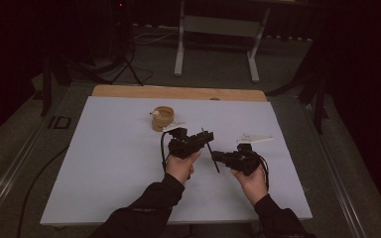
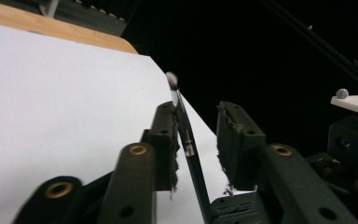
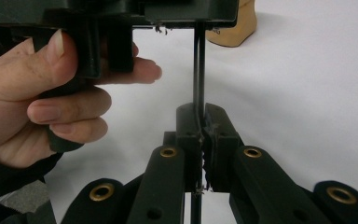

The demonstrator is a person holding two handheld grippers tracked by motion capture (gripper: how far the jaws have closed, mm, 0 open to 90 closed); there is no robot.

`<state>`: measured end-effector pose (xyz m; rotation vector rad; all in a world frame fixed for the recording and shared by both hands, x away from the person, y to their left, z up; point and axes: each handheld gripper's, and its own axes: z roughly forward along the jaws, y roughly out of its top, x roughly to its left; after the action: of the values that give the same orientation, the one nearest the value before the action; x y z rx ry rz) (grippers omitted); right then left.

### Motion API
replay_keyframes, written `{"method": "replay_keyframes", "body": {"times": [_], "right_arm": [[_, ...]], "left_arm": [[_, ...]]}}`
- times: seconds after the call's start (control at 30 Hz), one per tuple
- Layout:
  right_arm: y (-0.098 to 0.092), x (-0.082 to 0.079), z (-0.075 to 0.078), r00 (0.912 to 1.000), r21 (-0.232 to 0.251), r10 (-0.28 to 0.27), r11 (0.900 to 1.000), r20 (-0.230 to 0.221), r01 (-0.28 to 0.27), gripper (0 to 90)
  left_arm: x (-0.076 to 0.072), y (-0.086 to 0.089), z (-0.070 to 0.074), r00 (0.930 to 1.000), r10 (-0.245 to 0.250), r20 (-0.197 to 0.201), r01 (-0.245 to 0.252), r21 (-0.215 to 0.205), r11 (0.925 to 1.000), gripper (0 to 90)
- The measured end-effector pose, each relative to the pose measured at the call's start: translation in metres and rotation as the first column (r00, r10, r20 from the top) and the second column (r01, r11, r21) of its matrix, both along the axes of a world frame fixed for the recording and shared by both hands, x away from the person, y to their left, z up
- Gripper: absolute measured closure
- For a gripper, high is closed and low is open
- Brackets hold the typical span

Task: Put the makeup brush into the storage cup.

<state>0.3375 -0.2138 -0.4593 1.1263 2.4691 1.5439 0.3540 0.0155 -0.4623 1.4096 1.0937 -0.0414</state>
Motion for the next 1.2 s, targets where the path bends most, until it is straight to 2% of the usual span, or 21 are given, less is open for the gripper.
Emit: {"method": "replay_keyframes", "body": {"times": [0.07, 0.13, 0.2, 0.43, 0.53, 0.6, 0.63, 0.8, 0.9, 0.97, 1.03, 1.07, 1.1, 1.13, 1.17, 1.2], "right_arm": [[0.000, 0.000, 0.000, 1.0000, 0.001, 0.003, 1.000, -0.005, -0.003, 85.9], [0.000, 0.000, 0.000, 1.0000, 0.001, 0.005, 1.000, -0.002, -0.005, 85.9], [0.000, 0.000, 0.001, 1.0000, 0.000, 0.006, 1.000, 0.000, -0.006, 85.9], [0.001, 0.000, 0.000, 0.9998, 0.001, 0.018, 1.000, -0.005, -0.018, 85.8], [0.002, 0.000, 0.001, 0.9997, -0.013, 0.021, 1.000, 0.010, -0.021, 85.2], [0.002, -0.001, 0.001, 0.9996, -0.016, 0.017, 1.000, 0.023, -0.016, 84.6], [0.004, -0.003, 0.002, 0.9992, -0.027, 0.021, 0.999, 0.034, -0.021, 77.4], [0.010, -0.002, 0.001, 0.9982, -0.032, 0.053, 0.998, 0.030, -0.052, 57.2], [0.010, -0.002, 0.001, 0.9981, -0.036, 0.052, 0.998, 0.032, -0.051, 50.0], [0.010, -0.002, 0.001, 0.9982, -0.048, 0.042, 0.998, 0.044, -0.040, 39.8], [0.009, -0.003, 0.001, 0.9979, -0.064, 0.014, 0.998, 0.064, -0.010, 34.1], [0.009, -0.003, 0.001, 0.9983, -0.064, 0.009, 0.998, 0.058, -0.005, 30.7], [0.008, -0.002, 0.001, 0.9985, -0.060, 0.010, 0.998, 0.053, -0.007, 28.0], [0.007, -0.002, 0.001, 0.9979, -0.049, 0.038, 0.998, 0.052, -0.035, 19.3], [0.007, -0.002, 0.001, 0.9977, -0.053, 0.041, 0.998, 0.054, -0.038, 17.3], [0.007, -0.002, 0.001, 0.9977, -0.053, 0.041, 0.998, 0.054, -0.038, 17.3]], "left_arm": [[-0.001, 0.000, -0.001, 0.9998, 0.004, -0.017, -0.005, -0.038, 0.9993, 78.4], [-0.002, 0.001, -0.001, 0.9996, 0.014, -0.023, -0.015, -0.060, 0.9981, 83.4], [-0.004, 0.000, 0.000, 0.9996, 0.020, -0.019, -0.021, -0.070, 0.9973, 84.4], [-0.008, -0.001, 0.001, 0.9989, 0.046, -0.012, -0.047, -0.053, 0.9975, 85.8], [-0.010, -0.003, 0.003, 0.9988, 0.046, 0.014, -0.046, -0.033, 0.9984, 86.1], [-0.010, -0.004, 0.004, 0.9990, 0.041, 0.016, -0.040, -0.036, 0.9985, 86.0], [-0.010, -0.005, 0.005, 0.9990, 0.038, 0.021, -0.038, -0.030, 0.9988, 86.1], [-0.013, -0.009, 0.009, 0.9987, 0.017, 0.049, -0.017, -0.013, 0.9998, 86.1], [-0.014, -0.010, 0.013, 0.9965, 0.001, 0.083, -0.002, 0.008, 1.0000, 86.1], [-0.015, -0.011, 0.016, 0.9931, -0.014, 0.116, 0.010, 0.037, 0.9993, 86.1], [-0.017, -0.010, 0.018, 0.9893, -0.015, 0.145, 0.007, 0.057, 0.9984, 86.0], [-0.016, -0.010, 0.019, 0.9881, -0.033, 0.150, 0.025, 0.055, 0.9982, 86.0], [-0.015, -0.010, 0.020, 0.9865, -0.054, 0.155, 0.046, 0.054, 0.9975, 86.0], [-0.016, -0.010, 0.020, 0.9838, -0.051, 0.172, 0.039, 0.068, 0.9969, 86.0], [-0.016, -0.008, 0.022, 0.9792, -0.050, 0.197, 0.034, 0.079, 0.9962, 86.0], [-0.016, -0.008, 0.022, 0.9792, -0.050, 0.197, 0.034, 0.079, 0.9962, 86.0]]}}
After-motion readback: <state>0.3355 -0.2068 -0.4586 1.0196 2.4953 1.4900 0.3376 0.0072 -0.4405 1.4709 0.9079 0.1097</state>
